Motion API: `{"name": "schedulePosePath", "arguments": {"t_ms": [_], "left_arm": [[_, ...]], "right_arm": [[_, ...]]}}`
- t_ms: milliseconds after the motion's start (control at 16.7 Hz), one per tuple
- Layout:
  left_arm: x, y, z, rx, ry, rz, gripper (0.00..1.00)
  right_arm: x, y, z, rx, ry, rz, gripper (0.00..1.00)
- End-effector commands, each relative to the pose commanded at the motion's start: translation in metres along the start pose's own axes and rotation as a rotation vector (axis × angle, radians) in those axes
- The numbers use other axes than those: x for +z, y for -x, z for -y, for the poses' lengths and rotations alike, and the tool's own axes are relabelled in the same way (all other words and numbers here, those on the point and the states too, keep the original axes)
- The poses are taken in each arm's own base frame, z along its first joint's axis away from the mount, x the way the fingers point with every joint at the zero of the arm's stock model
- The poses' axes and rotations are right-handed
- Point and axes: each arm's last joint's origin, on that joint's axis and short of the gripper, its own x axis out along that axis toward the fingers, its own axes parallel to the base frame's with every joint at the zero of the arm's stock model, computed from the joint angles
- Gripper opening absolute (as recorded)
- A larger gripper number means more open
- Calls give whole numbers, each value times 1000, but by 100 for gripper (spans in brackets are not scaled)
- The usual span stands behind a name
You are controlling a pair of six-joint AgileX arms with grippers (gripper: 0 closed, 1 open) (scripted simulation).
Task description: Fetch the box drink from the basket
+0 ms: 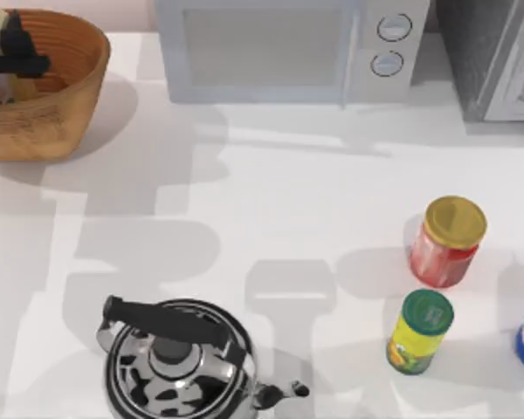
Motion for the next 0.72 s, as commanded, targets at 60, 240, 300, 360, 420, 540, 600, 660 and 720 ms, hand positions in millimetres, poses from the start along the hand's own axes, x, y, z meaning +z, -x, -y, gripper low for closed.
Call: {"name": "schedulePosePath", "arguments": {"t_ms": [60, 240, 300, 360, 420, 540, 600, 660, 720], "left_arm": [[0, 0, 0, 0, 0, 0, 0], [9, 1, -2, 5, -4, 18, 0], [9, 1, -2, 5, -3, 13, 0], [12, 0, -2, 5, -2, 9, 0], [18, -1, -2, 5, -2, 7, 0], [34, -5, -3, 5, -2, 12, 0], [45, -6, -3, 4, -3, 17, 0], [57, -7, -3, 4, -4, 21, 0], [69, -8, -3, 4, -4, 24, 0]], "right_arm": [[0, 0, 0, 0, 0, 0, 100], [0, 0, 0, 0, 0, 0, 100], [0, 0, 0, 0, 0, 0, 100], [0, 0, 0, 0, 0, 0, 100], [0, 0, 0, 0, 0, 0, 100], [0, 0, 0, 0, 0, 0, 100], [0, 0, 0, 0, 0, 0, 100], [0, 0, 0, 0, 0, 0, 100], [0, 0, 0, 0, 0, 0, 100]]}}
